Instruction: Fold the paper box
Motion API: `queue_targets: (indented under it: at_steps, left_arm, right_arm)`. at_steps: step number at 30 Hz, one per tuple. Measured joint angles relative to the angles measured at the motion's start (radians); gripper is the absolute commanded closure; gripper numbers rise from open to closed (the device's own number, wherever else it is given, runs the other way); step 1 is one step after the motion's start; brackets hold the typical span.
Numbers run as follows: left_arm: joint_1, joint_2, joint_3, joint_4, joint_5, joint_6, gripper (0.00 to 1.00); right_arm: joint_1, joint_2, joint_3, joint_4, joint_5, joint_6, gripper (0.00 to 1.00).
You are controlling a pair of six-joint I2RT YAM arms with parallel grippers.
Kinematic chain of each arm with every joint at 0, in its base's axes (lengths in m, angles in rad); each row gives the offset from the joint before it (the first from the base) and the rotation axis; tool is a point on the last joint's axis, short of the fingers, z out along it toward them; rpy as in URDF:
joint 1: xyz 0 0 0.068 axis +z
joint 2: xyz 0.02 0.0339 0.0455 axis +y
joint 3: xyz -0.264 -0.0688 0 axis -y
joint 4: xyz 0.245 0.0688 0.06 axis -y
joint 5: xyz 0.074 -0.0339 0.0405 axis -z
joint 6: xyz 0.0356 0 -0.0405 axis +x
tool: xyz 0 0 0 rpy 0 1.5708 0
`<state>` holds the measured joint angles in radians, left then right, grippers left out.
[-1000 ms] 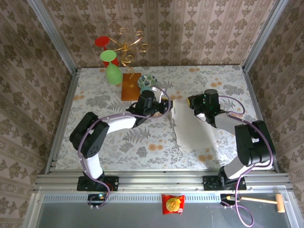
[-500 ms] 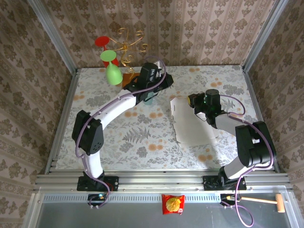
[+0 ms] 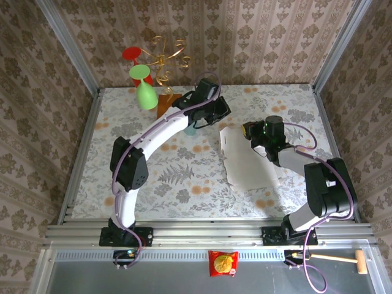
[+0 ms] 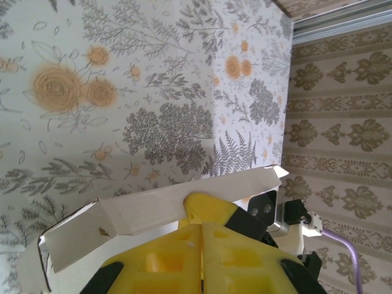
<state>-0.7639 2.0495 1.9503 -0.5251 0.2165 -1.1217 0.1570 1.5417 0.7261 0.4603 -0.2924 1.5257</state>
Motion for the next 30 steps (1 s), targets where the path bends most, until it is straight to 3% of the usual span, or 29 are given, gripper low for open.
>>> queue_targets:
  at_steps: [14,30]
  left_arm:
    - [-0.024,0.13,0.103,-0.093,-0.024,-0.084,0.7]
    - [-0.022,0.131,0.109,-0.154,-0.109,-0.079,0.69]
  right_arm:
    - [-0.002,-0.002,-0.003,0.0,-0.007,0.0,1.0]
    - [-0.007,-0.002,-0.018,0.005,-0.014,0.0,1.0]
